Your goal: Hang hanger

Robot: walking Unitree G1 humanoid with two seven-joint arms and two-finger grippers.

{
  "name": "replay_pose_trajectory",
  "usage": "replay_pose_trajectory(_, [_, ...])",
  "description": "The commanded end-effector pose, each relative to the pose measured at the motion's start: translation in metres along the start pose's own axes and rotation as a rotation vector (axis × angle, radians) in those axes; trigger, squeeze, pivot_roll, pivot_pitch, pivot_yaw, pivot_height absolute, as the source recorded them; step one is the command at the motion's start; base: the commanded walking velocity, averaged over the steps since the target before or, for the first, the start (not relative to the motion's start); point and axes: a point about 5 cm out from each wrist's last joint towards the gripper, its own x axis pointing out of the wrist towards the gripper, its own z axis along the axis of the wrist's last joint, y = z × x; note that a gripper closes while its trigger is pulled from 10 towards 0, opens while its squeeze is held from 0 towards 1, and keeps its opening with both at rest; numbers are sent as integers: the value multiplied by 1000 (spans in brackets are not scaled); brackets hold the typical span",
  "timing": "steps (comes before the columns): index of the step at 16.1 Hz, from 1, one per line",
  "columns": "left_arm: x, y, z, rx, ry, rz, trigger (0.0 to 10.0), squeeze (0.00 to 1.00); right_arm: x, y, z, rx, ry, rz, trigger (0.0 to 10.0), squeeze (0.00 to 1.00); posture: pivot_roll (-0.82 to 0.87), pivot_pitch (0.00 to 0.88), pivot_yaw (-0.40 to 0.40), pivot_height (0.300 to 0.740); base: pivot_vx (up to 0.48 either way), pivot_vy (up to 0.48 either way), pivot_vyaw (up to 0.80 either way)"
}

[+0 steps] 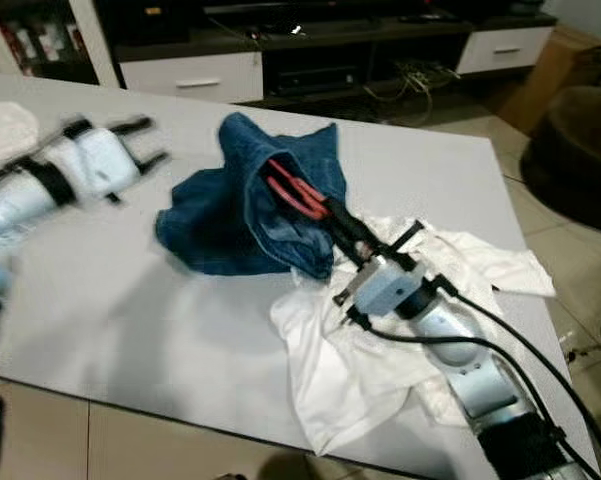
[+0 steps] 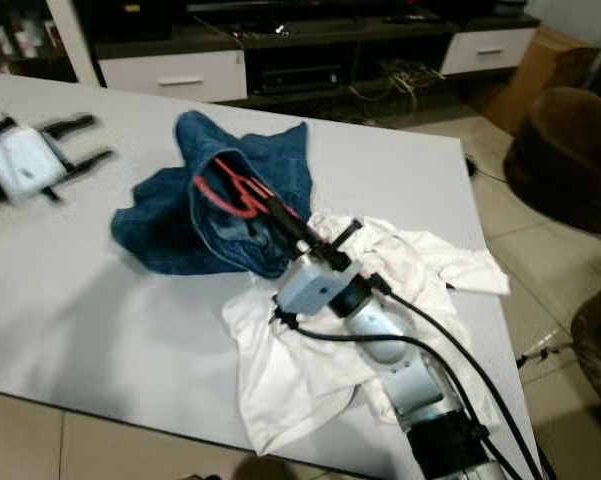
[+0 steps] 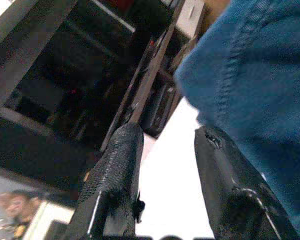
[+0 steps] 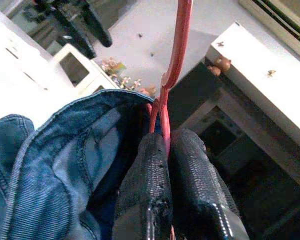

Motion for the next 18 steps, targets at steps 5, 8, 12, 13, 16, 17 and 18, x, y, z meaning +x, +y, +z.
replay_pose_trajectory(5, [16,-13,21,78,-158,-147,10000,0,3,5,10,-62,-83,62,10000,0,40,78,-2,740,0,0,0])
replay_pose_trajectory(8, [27,-39,29,88,-238,-212,10000,0,3,11,12,-78,-112,116,10000,0,34,75,1,740,0,0,0])
replay_pose_trajectory(12, [33,-63,32,55,-288,-249,10000,0,3,14,16,-88,-148,174,10000,0,39,73,-7,740,0,0,0])
replay_pose_trajectory(13, [33,-65,31,58,-288,-250,10000,0,4,15,16,-93,-155,183,10000,0,39,73,-7,740,0,0,0])
replay_pose_trajectory(16, [38,-66,37,71,-318,-251,10000,0,2,19,15,-91,-169,252,10000,0,44,68,-9,740,0,0,0])
replay_pose_trajectory(17, [39,-66,38,73,-325,-252,10000,0,1,20,14,-93,-168,270,10000,0,44,68,-9,740,0,0,0])
replay_pose_trajectory(18, [40,-67,41,73,-338,-259,10000,0,1,21,13,-92,-167,289,10000,0,46,65,-9,740,0,0,0])
